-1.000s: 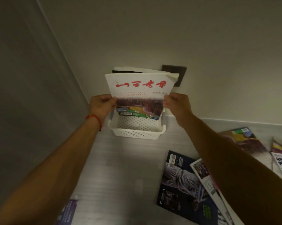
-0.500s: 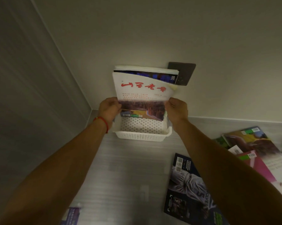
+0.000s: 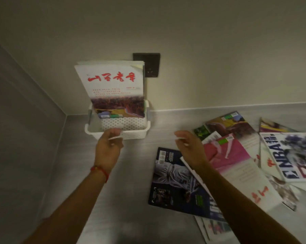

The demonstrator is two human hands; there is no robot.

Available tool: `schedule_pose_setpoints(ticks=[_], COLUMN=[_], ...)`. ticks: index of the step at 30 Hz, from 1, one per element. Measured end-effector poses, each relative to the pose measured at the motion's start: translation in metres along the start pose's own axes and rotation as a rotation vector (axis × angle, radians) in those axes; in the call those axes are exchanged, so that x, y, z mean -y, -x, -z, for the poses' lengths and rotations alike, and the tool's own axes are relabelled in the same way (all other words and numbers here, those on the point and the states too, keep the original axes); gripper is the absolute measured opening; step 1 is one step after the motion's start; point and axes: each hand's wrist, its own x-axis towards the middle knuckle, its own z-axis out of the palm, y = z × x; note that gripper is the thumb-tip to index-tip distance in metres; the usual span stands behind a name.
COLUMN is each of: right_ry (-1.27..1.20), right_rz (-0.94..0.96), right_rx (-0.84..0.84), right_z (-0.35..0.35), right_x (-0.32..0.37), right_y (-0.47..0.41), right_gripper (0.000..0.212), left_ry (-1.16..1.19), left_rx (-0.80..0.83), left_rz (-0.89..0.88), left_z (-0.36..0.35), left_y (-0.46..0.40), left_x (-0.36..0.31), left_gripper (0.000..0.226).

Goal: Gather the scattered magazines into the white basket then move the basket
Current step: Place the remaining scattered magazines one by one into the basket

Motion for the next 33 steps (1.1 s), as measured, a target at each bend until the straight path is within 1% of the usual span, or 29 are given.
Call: schedule_pose_setpoints(ticks=[3, 5, 6, 8, 9, 10, 11, 14, 16, 18, 19, 22, 23, 25, 26, 27, 29, 30, 31, 32, 33], right_ry=[0.186, 0.316, 0.424, 0.664, 0.721, 0.734, 0.715, 0.692, 0.694, 0.687, 0.691, 0.823, 0.773, 0.467, 0.356, 0.332, 0.353, 0.363, 0.383, 0.407, 0.419], right_rz=[-0.161, -0.205, -0.225, -0.362, -0.449, -0.512, -0.538, -0.481, -0.476, -0.459, -0.440, -0.315, -0.274, -0.207, -0.153, -0.075, 0.066, 0.130, 0.195, 0.255, 0.314], right_rx=[-0.122, -0.219, -0.245, -0.212, -0.172, -0.138, -0.111, -0.080, -0.070, -0.063, -0.074, -0.101, -0.089, 0.016, 0.072, 0.104, 0.178, 0.228, 0.279, 0.330, 0.382], right_z=[0.053, 0.095, 0.116, 0.153, 0.167, 0.177, 0.183, 0.188, 0.195, 0.203, 0.206, 0.215, 0.220, 0.231, 0.238, 0.247, 0.267, 0.275, 0.283, 0.288, 0.292], right_x=[-0.052, -0.083, -0.098, -0.127, -0.137, -0.146, -0.153, -0.170, -0.170, -0.165, -0.162, -0.155, -0.152, -0.140, -0.133, -0.124, -0.101, -0.087, -0.072, -0.055, -0.038], right_y=[0.040, 0.057, 0.064, 0.071, 0.074, 0.077, 0.080, 0.087, 0.085, 0.081, 0.080, 0.085, 0.086, 0.090, 0.091, 0.088, 0.080, 0.075, 0.069, 0.064, 0.059], right_gripper=[0.016, 0.012, 0.010, 0.041, 0.054, 0.063, 0.068, 0.067, 0.069, 0.069, 0.065, 0.045, 0.037, 0.027, 0.025, 0.022, 0.016, 0.015, 0.016, 0.017, 0.019], left_ry=[-0.169, -0.256, -0.297, -0.367, -0.336, -0.290, -0.271, -0.355, -0.364, -0.369, -0.376, -0.394, -0.410, -0.480, -0.522, -0.560, -0.639, -0.686, -0.733, -0.798, -0.907], left_rx=[0.151, 0.246, 0.285, 0.378, 0.416, 0.445, 0.469, 0.535, 0.540, 0.528, 0.520, 0.473, 0.448, 0.389, 0.344, 0.284, 0.163, 0.128, 0.117, 0.134, 0.173], left_rz=[-0.027, -0.056, -0.038, 0.075, 0.170, 0.264, 0.314, 0.275, 0.259, 0.234, 0.215, 0.163, 0.134, 0.034, -0.060, -0.199, -0.545, -0.723, -0.893, -1.030, -1.119], left_z=[-0.042, -0.072, -0.087, -0.118, -0.133, -0.148, -0.163, -0.194, -0.206, -0.210, -0.210, -0.211, -0.212, -0.216, -0.218, -0.220, -0.223, -0.225, -0.228, -0.230, -0.232], left_y=[0.064, 0.100, 0.113, 0.132, 0.139, 0.146, 0.153, 0.175, 0.189, 0.202, 0.206, 0.211, 0.211, 0.210, 0.209, 0.208, 0.207, 0.204, 0.202, 0.200, 0.198], left_x=[0.030, 0.038, 0.041, 0.039, 0.037, 0.036, 0.034, 0.027, 0.023, 0.018, 0.016, 0.003, -0.003, -0.014, -0.021, -0.029, -0.053, -0.067, -0.082, -0.096, -0.109], left_gripper=[0.031, 0.030, 0.031, 0.029, 0.024, 0.020, 0.019, 0.024, 0.031, 0.033, 0.032, 0.033, 0.032, 0.030, 0.030, 0.031, 0.027, 0.024, 0.023, 0.027, 0.036])
